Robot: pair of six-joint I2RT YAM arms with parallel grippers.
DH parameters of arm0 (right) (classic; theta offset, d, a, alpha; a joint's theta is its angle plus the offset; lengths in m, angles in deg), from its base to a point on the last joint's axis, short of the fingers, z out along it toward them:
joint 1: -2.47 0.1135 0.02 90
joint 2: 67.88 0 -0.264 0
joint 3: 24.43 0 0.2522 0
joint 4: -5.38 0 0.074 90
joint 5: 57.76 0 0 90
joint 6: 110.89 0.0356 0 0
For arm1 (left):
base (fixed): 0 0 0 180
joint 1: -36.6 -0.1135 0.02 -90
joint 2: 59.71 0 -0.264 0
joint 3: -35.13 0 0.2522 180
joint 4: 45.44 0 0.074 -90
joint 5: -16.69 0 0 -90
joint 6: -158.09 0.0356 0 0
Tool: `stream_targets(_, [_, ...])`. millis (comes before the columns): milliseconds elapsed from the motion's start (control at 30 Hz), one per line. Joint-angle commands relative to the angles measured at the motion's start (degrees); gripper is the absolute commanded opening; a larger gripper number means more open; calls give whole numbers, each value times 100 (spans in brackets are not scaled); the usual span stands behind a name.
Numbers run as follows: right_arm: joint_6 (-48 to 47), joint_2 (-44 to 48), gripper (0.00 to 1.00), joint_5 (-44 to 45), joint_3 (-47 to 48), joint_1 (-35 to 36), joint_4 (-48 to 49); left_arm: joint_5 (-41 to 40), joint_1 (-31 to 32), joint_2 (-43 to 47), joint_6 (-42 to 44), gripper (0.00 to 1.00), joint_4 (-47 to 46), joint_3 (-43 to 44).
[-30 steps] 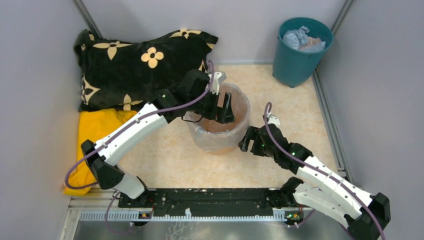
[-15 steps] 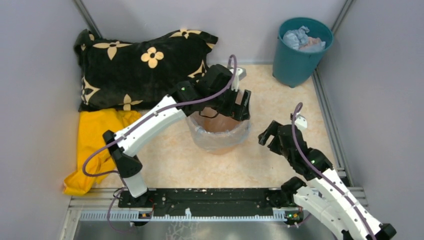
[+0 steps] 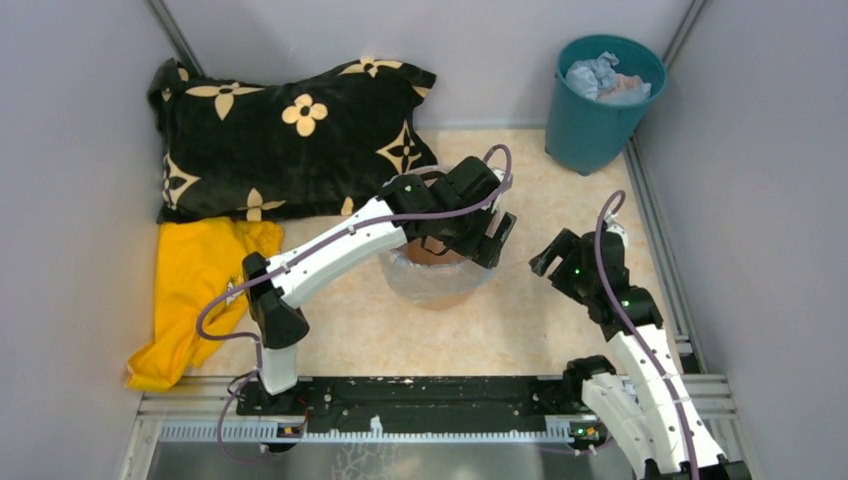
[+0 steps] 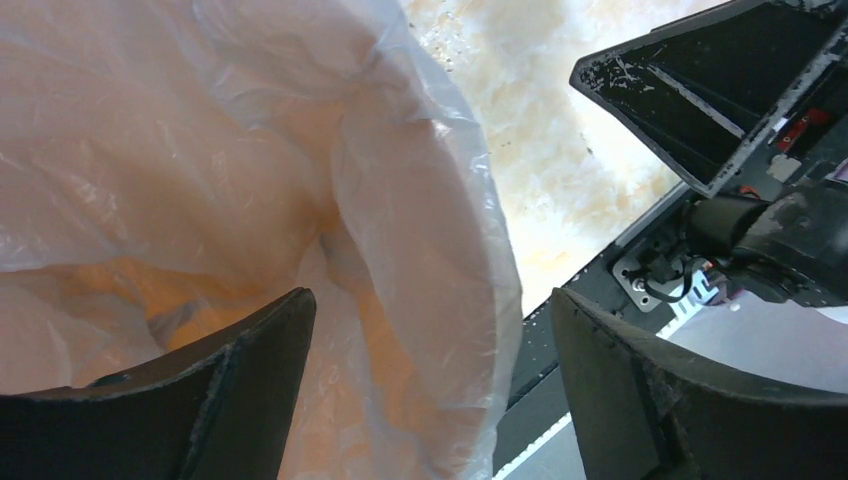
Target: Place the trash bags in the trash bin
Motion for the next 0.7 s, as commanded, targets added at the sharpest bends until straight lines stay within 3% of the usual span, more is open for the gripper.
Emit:
stream_targets(0, [-28, -111, 75, -816, -120, -29, 902, -307, 42, -121, 103, 87, 235, 141])
stream_targets(133, [-154, -324, 68, -1397, -207, -29, 1237, -298, 41, -116, 148, 66, 261, -43])
stream_targets(333, [-506, -497, 53, -2047, -231, -30, 1418, -443, 42, 208, 114, 50, 634, -545])
stream_targets(667, [-544, -1106, 48, -3171, -372, -29, 2365, -476, 40, 1400, -167, 51, 587, -1886])
